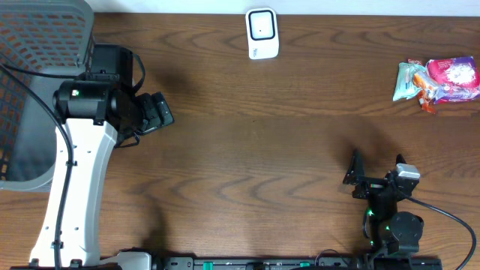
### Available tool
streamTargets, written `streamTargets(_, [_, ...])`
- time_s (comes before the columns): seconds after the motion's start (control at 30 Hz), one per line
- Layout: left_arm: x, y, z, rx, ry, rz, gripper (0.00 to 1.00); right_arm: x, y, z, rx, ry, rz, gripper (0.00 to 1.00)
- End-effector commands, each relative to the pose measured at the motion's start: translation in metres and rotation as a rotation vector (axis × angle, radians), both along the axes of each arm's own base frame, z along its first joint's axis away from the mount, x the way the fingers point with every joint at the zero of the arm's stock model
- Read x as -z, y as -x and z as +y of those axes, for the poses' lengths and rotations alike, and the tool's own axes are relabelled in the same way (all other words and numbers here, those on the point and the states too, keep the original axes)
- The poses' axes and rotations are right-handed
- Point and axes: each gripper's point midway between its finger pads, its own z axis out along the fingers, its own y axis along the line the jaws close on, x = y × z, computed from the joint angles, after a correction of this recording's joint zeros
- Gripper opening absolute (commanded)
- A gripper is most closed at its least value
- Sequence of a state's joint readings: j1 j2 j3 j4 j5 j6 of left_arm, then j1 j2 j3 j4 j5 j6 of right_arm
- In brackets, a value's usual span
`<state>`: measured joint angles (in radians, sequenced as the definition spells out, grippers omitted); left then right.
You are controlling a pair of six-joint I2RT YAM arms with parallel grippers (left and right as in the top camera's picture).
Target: Scan the item barcode
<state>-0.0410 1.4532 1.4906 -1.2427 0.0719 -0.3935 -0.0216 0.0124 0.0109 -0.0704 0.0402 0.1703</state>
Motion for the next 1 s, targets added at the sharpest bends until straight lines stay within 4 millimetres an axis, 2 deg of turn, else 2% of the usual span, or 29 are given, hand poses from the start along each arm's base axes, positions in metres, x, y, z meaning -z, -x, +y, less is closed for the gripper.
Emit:
streamTargets(0.0, [0.002, 0.0, 0.002, -0.013, -0.007, 0.011, 0.98, 0.001, 0.0, 0.002, -0.013, 0.019, 0.0, 0.99])
streamTargets(0.13, [0.002, 0.0, 0.002, -0.013, -0.007, 0.011, 0.98, 0.0, 0.0, -0.006, 0.02, 0.16, 0.007, 0.99])
streamTargets(0.43, [0.002, 0.0, 0.002, -0.013, -0.007, 0.011, 0.98, 0.0, 0.001, -0.007, 0.028, 0.158, 0.006, 0.99])
streamTargets(0.5, [0.002, 0.0, 0.002, -0.013, -0.007, 0.011, 0.98, -0.018, 0.0, -0.006, 0.027, 0.097, -0.072, 0.99])
streamTargets(0.53, [0.002, 0.0, 0.002, -0.013, -0.007, 0.011, 0.98, -0.033, 0.0, -0.004, 0.019, 0.041, -0.138, 0.99])
streamTargets(0.57, [0.002, 0.0, 0.002, -0.013, -0.007, 0.011, 0.98, -0.058, 0.003, -0.003, 0.014, -0.033, -0.246, 0.99])
streamTargets(0.63, [0.002, 0.0, 0.002, -0.014, -0.007, 0.011, 0.98, -0.066, 0.005, -0.003, 0.013, -0.039, -0.28, 0.99])
streamTargets(0.77, [0.002, 0.0, 0.002, -0.013, -0.007, 0.011, 0.98, -0.051, 0.002, -0.004, 0.015, -0.041, -0.215, 0.99])
streamTargets(0.93, [0.002, 0.0, 0.002, -0.013, -0.007, 0.011, 0.98, -0.002, 0.0, -0.004, 0.019, -0.045, -0.015, 0.99])
streamTargets(0.97, [0.002, 0.0, 0.002, -0.013, -0.007, 0.011, 0.98, 0.001, 0.0, -0.002, 0.012, -0.042, -0.004, 0.99])
